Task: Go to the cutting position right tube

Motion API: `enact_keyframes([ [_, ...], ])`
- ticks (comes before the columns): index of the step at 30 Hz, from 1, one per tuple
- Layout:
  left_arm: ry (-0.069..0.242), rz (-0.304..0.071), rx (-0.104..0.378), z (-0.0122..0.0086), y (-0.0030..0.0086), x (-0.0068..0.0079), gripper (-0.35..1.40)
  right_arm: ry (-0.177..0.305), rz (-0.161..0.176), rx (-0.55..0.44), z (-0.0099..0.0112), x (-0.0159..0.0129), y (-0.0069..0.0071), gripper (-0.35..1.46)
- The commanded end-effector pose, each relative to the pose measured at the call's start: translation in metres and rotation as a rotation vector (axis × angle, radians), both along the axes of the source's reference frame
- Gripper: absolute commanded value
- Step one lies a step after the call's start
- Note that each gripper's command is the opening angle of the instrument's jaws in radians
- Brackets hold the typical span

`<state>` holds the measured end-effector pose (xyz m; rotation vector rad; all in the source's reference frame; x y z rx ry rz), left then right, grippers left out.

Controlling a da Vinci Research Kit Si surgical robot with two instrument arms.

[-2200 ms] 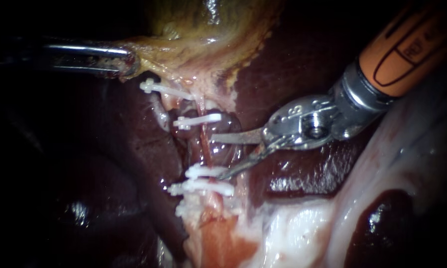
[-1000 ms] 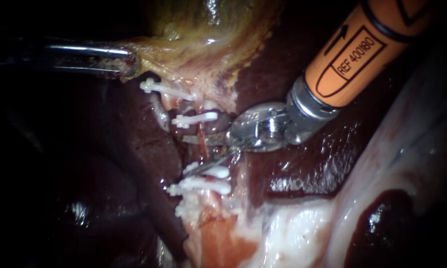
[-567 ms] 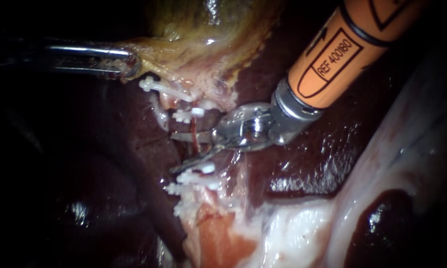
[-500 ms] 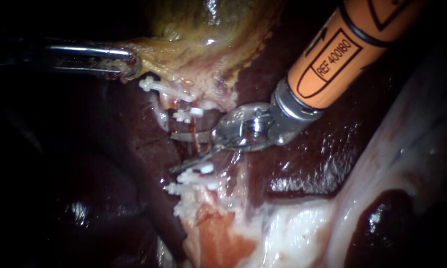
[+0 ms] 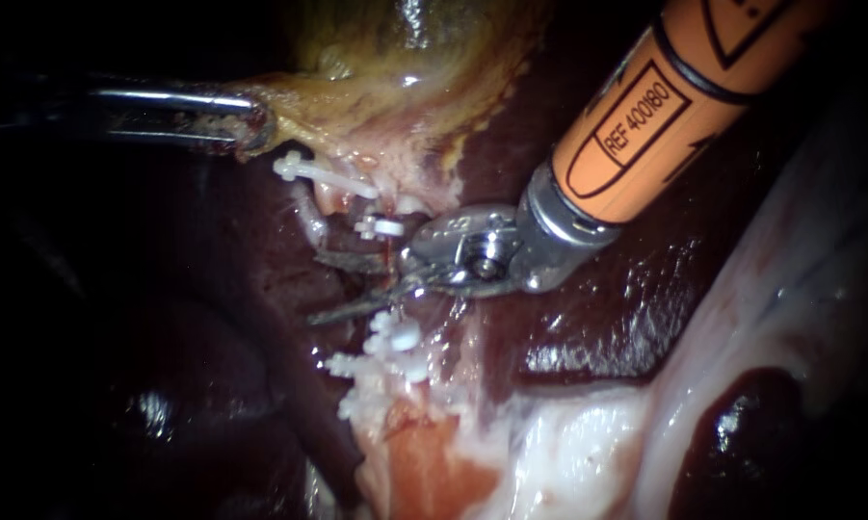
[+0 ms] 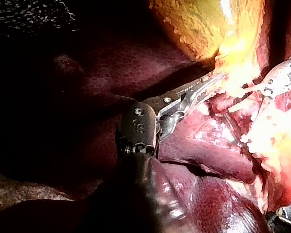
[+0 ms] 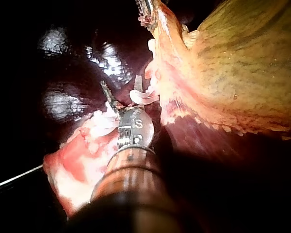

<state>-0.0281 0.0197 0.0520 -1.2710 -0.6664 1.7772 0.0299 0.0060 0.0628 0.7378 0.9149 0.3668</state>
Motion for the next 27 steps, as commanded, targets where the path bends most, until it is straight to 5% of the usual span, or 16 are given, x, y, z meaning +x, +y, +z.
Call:
enact_keyframes([
  [1,0.000,0.000,0.000,0.0000,0.0000,0.0000,-0.35,-0.001,-0.002,0.004,0.0000,0.0000,0.0000,1.35],
  [10,0.000,0.000,0.000,0.0001,-0.0001,-0.0001,-0.35,0.055,0.006,0.085,-0.0020,0.0005,-0.0005,1.33],
  [19,0.000,0.000,0.000,0.0001,-0.0001,0.0000,-0.35,0.148,-0.044,0.159,-0.0055,0.0009,-0.0005,1.30],
  [27,0.000,0.001,0.000,0.0001,-0.0001,0.0000,-0.35,0.191,-0.044,0.181,-0.0077,0.0010,-0.0003,1.30],
])
